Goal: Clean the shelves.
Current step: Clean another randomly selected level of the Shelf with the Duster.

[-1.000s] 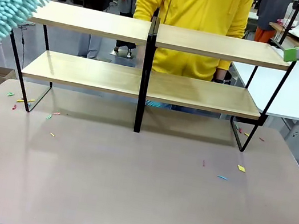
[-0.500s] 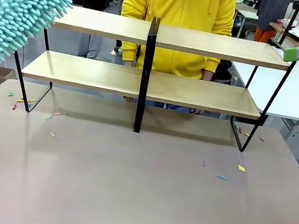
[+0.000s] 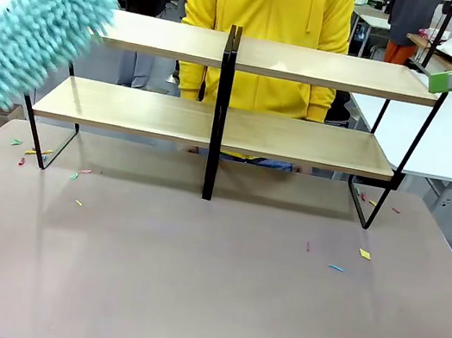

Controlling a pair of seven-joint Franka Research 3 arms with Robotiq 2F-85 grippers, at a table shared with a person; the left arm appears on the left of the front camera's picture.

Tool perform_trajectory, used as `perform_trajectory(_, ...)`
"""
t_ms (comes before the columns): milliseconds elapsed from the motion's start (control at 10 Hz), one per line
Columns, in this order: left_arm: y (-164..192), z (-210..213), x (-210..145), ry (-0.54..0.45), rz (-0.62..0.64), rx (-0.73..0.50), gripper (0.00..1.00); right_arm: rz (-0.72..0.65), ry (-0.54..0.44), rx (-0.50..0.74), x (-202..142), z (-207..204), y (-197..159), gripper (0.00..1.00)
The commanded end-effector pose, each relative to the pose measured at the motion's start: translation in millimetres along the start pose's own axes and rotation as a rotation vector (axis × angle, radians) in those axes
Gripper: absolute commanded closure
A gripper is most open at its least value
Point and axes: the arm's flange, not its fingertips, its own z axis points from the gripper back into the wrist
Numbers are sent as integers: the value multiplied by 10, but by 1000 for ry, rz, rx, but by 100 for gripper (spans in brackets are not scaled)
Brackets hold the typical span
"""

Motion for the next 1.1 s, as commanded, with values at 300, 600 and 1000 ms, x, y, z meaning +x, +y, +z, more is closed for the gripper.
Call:
perform_trajectory(300, 41, -1561, 14, 450, 57, -57, 88, -5, -3, 3, 3, 4, -12, 0)
perform_trajectory(600, 145, -1116, 242, 401, 19, -89, 88, -5, -3, 3, 3, 4, -12, 0)
perform_trajectory(1000, 296, -2047, 314, 544, 210, 91, 88, -5, -3, 3, 3, 4, -12, 0)
